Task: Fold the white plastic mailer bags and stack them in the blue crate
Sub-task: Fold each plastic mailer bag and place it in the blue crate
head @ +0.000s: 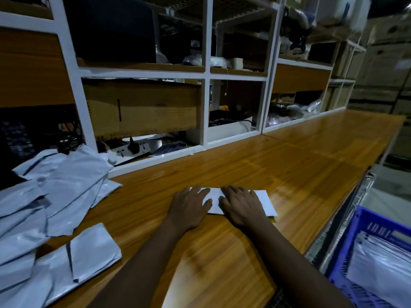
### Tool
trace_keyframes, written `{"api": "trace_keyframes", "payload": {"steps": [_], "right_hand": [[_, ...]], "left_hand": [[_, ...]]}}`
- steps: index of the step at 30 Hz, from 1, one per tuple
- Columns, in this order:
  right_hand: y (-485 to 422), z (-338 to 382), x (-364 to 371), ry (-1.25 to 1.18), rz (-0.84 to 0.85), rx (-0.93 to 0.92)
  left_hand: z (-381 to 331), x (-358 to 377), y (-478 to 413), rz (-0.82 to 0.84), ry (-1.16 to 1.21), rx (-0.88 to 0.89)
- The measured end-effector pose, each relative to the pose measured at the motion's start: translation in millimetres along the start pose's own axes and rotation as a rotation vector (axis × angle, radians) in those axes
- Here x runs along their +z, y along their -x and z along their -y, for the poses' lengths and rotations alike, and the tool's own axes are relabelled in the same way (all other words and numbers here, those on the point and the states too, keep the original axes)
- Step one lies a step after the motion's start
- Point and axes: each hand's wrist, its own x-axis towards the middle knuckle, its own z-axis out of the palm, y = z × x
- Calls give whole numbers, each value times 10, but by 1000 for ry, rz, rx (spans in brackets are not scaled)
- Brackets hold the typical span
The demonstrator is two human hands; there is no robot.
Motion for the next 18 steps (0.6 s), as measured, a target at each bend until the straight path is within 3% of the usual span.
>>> {"api": "trace_keyframes", "payload": {"steps": [3, 6, 10, 18], "right_hand": [[-72, -89, -3, 17, 4, 7], [-110, -111, -27, -9, -51, 68], [-104, -80, -39, 39, -143, -2], [-105, -35, -78, -30, 34, 52]], "left_hand": [[107, -6, -39, 117, -54, -157], [51, -107, -32, 104, -169, -219], [-203, -168, -66, -79, -244, -54], [-498, 5, -273, 74, -136, 42]]}}
